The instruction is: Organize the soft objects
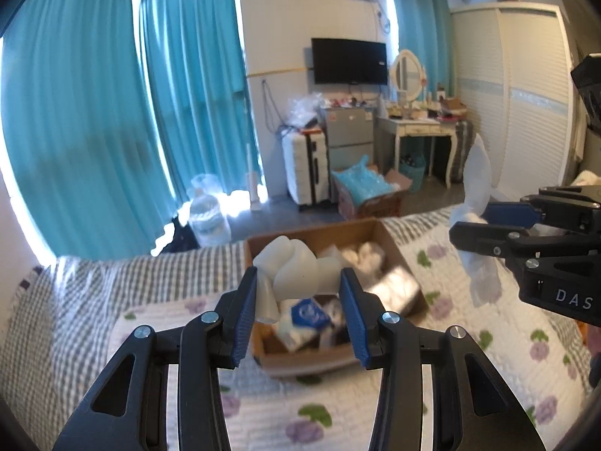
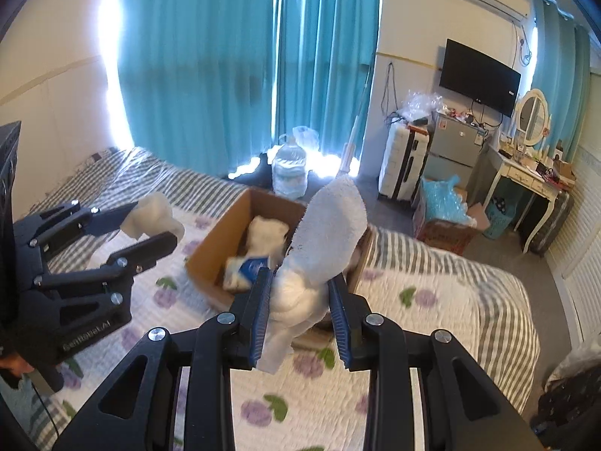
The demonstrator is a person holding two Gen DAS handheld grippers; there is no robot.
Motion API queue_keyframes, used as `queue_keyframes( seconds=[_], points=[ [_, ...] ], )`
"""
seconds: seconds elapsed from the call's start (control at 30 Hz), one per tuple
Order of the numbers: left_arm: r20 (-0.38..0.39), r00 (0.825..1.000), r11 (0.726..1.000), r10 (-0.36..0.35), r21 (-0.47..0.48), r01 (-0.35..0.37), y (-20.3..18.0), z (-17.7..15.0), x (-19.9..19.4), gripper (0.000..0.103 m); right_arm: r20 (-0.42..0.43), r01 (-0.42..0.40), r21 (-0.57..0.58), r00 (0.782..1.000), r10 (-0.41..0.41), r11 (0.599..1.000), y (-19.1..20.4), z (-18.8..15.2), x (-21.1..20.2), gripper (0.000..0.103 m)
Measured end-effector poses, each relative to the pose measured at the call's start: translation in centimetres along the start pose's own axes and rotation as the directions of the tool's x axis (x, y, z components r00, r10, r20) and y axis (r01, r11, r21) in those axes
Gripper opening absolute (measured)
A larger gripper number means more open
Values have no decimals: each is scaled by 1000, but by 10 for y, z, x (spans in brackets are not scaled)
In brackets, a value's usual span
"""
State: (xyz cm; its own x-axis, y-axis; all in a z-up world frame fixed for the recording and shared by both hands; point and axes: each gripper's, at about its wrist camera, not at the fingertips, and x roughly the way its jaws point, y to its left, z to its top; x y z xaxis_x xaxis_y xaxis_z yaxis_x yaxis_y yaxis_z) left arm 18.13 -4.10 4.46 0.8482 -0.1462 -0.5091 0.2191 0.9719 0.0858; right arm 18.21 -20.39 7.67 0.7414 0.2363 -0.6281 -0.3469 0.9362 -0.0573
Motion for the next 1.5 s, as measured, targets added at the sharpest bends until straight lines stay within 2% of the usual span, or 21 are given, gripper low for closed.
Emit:
queue_keyframes(
  seconds=[0.27,0.5,0.6,0.67,0.7,0.77,0.8,1.0,1.03,1.07,1.13,1.3,1.4,1.5],
  points=[
    [-17,999,999,30,26,-29,-1,19,63,42,2,21,-7,1000,-21,1000,-19,47,55,30],
    [-71,997,1000,6,12,-5,-1,5,116,44,-27,21,6,999,-20,1000,-36,52,111,30],
    [-71,997,1000,-12,19,14,-3,-3,125,54,-46,20,12,999,-19,1000,-42,48,130,30],
    [-64,998,999,-7,33,9,-5,-5,130,67,-56,18,13,998,-17,1000,-48,43,141,30],
    [-57,998,999,5,43,-2,-6,-6,131,70,-59,14,15,998,-13,1000,-49,42,145,30],
    [-39,998,997,41,60,-39,-5,-7,131,84,-65,12,20,998,-10,1000,-52,41,154,30],
    [-34,998,997,57,57,-55,-3,-8,131,86,-66,12,24,998,-10,1000,-53,40,157,30],
    [-28,998,998,60,-1,-60,19,-9,128,87,-84,-7,33,996,10,999,-47,41,178,33],
    [-26,998,998,61,-8,-61,21,-8,126,87,-86,-14,35,996,17,999,-46,41,180,43],
    [-22,998,998,61,-13,-61,24,-9,124,87,-93,-25,40,995,29,999,-44,42,183,60],
    [-19,998,998,61,-18,-61,29,-10,118,87,-91,-14,49,996,19,999,-42,42,185,72],
    [-6,997,997,79,-5,-79,30,-8,94,87,-73,21,62,997,-16,998,-39,44,168,72],
    [19,996,996,83,-13,-83,30,0,63,87,-55,46,60,998,-43,997,-39,48,141,72],
    [67,994,996,88,-25,-86,29,12,23,87,-15,76,54,997,-75,996,-38,53,95,72]
  ],
)
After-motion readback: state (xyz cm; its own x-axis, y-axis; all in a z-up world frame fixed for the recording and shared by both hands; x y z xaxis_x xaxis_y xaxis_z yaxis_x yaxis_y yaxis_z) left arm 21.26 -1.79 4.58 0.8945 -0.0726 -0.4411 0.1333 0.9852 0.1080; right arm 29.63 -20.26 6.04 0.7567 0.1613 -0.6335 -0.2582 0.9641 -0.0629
